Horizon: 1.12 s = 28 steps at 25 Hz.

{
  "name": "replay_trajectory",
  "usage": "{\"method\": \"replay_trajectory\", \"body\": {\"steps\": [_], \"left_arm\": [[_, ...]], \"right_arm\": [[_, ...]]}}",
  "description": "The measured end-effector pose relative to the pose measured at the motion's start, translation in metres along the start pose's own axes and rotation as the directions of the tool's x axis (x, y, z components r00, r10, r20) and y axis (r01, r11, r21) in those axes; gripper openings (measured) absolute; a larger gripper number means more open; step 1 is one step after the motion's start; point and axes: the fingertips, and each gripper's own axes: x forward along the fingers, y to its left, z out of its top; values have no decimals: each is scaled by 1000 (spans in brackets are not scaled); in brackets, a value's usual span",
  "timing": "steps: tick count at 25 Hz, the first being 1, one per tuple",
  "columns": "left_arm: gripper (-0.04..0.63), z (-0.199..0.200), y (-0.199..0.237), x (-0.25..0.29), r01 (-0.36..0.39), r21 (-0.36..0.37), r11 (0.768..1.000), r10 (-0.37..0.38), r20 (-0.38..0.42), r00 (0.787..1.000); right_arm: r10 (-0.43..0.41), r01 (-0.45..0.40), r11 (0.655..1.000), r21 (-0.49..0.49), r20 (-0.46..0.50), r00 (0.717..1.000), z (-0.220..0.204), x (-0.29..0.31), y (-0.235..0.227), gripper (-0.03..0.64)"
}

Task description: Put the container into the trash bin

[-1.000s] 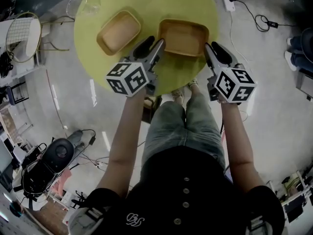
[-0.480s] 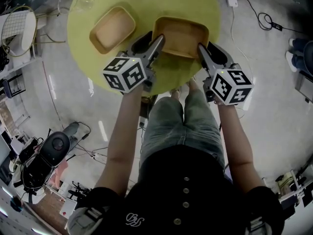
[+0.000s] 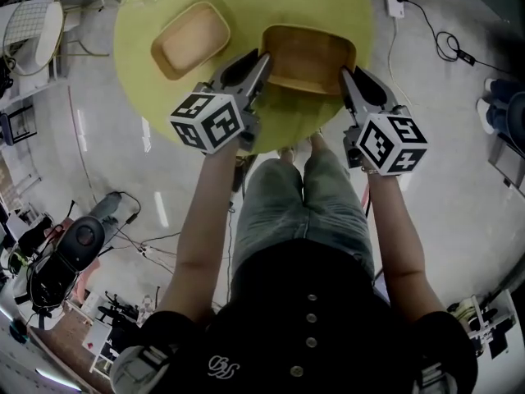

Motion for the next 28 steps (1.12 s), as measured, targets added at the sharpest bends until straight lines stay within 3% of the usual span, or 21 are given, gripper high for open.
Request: {"method": "replay_trajectory", "body": {"steps": [6,12,21,28], "left_arm": [[72,22,20,-16,-40,-45,998,44,71,996],[67,37,22,-39,-90,-81,993,102,158,982],[67,42,29,-90,-173,-164,971,213,273,938],[67,31,44,-147,-214,-212,954,277,343,898]], "right_arm": [[59,-60,997,-44,-18,998,22,25,20,60],[171,-174,982,-68,-47,984,39,34,38,57],[286,-300,944,-139,-113,951,44,46,81,55],[355,-382,909,-166,-174,919,17,54,129,57]]}}
